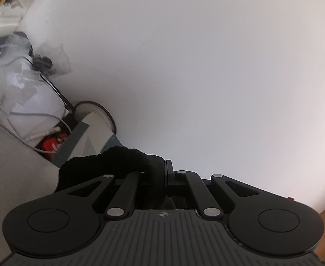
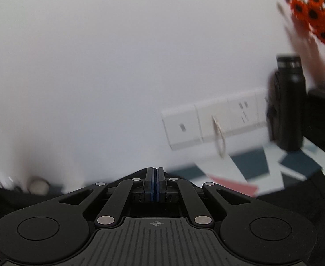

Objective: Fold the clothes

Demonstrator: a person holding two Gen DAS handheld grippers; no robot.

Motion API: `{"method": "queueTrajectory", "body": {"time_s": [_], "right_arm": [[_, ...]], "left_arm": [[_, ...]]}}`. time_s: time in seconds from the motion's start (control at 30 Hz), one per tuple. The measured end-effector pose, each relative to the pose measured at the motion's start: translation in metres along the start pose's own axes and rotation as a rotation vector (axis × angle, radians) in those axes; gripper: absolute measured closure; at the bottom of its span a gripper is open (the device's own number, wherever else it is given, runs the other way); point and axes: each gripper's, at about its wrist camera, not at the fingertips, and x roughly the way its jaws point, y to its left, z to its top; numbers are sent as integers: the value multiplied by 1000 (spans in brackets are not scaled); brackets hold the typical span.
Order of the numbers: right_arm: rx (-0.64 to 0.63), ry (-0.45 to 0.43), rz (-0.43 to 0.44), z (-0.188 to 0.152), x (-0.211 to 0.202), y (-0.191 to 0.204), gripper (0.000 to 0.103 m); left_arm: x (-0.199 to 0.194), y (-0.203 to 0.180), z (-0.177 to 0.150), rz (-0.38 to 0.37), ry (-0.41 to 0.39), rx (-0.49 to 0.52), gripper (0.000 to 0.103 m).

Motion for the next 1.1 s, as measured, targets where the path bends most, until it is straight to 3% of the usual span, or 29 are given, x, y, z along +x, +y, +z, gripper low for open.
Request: {"method": "queueTrajectory", "body": {"time_s": [0.1, 0.2, 0.4, 0.73, 0.83, 0.97, 1.1], "right_arm": [[19, 10, -24, 4, -1, -4, 102], [16, -105, 20, 23, -20, 3, 102], [10, -157, 7, 33, -41, 1, 102], [50, -332, 20, 56, -129, -2, 103], [34, -285, 7, 64, -125, -9, 103], [-32, -100, 28, 57, -85, -12, 102], [-86, 101, 37, 25, -50, -6, 73]], "left_arm": [[-8, -3, 0, -1, -12, 2, 100], [-15, -8, -1, -3, -25, 9, 100], [-29, -27, -7, -32, -70, 30, 100], [-87, -84, -21, -82, -131, 99, 100], [-105, -86, -29, -75, -110, 34, 100], [-98, -75, -38, 19, -84, 39, 100], [-91, -65, -41, 39, -89, 17, 100]]}}
